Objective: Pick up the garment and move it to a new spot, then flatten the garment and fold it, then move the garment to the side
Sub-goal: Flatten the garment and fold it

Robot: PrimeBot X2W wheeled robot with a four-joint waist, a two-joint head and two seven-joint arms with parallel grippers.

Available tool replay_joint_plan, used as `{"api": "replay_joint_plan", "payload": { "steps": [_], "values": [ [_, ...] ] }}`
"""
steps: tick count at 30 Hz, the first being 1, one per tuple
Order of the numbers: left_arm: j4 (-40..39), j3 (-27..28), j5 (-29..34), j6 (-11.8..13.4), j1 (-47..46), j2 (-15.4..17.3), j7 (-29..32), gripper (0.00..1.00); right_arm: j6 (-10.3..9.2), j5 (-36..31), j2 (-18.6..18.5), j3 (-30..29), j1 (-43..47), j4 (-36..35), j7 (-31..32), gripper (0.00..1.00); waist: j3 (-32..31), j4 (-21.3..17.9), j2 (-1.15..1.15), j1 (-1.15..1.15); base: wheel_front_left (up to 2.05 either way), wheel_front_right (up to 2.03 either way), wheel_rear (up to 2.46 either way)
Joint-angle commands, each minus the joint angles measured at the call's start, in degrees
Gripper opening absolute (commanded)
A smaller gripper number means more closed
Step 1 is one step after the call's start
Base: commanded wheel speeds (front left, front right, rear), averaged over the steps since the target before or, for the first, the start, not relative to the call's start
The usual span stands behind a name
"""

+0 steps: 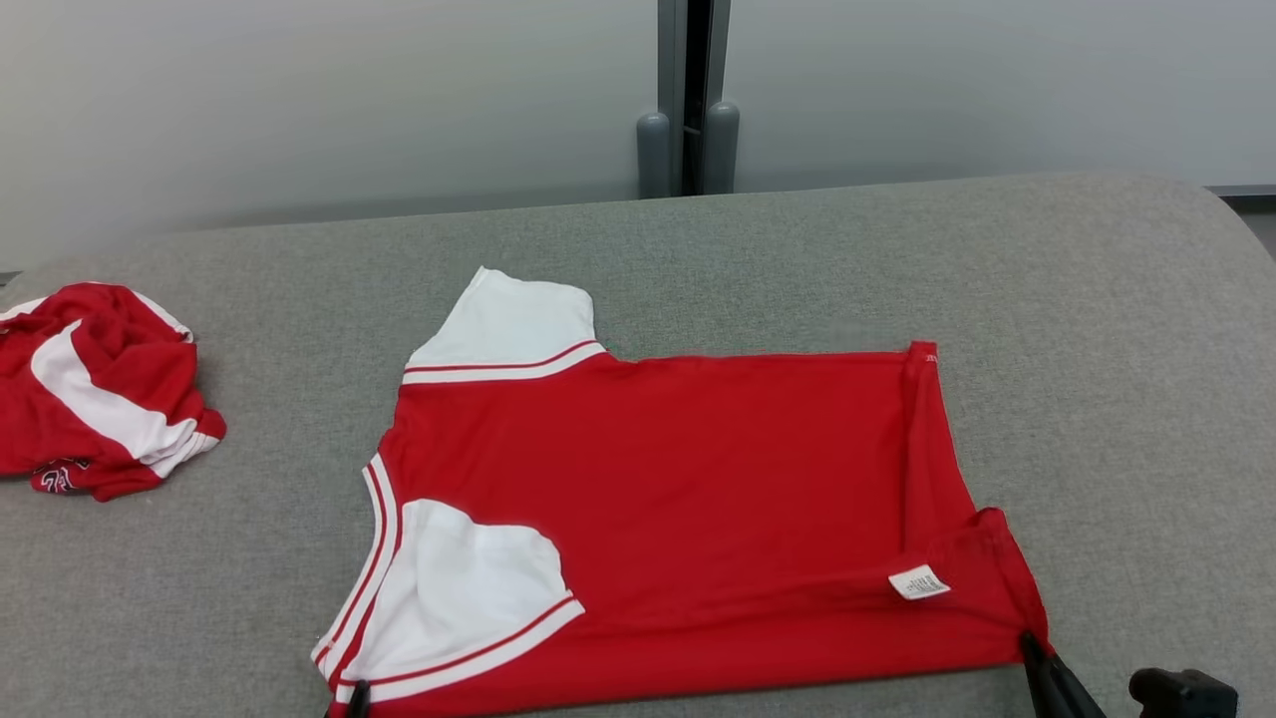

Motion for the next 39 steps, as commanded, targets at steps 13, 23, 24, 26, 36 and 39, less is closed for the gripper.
{"api": "replay_joint_plan", "payload": {
  "steps": [13,23,24,26,36,39],
  "values": [
    [-4.50,2.05,3.01,0.23,0.33,-0.57,0.02,1.00,-0.09,-4.24,1.56,-6.32,3.92,-9.32,2.43,1.00,-1.50,0.15,0.00,0.01,0.00,0.00,0.00],
    [-13.62,4.58,7.42,-0.06,-4.38,-1.55,0.03,1.00,-0.08,-10.36,2.49,-4.80,-2.24,-13.30,-5.55,1.00,-3.50,-0.31,0.00,0.01,0.00,0.00,0.00],
    [-14.18,4.95,7.67,-0.05,-5.14,-1.63,0.03,1.00,-0.08,-10.81,2.71,-4.33,-3.00,-13.39,-6.00,1.00,-3.57,-0.35,0.00,0.01,0.00,0.00,0.00],
    [-15.09,5.58,8.26,-0.16,-6.50,-1.85,0.03,1.00,-0.08,-11.60,3.16,-3.38,-4.35,-13.48,-6.68,1.00,-3.81,-0.50,0.00,0.01,0.00,0.00,0.00],
    [-15.44,8.90,10.42,-0.49,-10.46,-2.35,0.03,1.00,-0.08,-12.43,6.05,-2.52,-9.36,-16.48,-7.13,1.00,-3.57,-0.43,0.00,0.01,0.00,0.00,0.00],
    [-14.19,9.68,10.73,-0.59,-10.17,-2.48,0.03,1.00,-0.08,-12.62,6.47,-1.99,-8.70,-15.82,-7.13,1.00,-3.52,-0.19,0.00,0.01,0.00,0.00,0.00]
  ]
}}
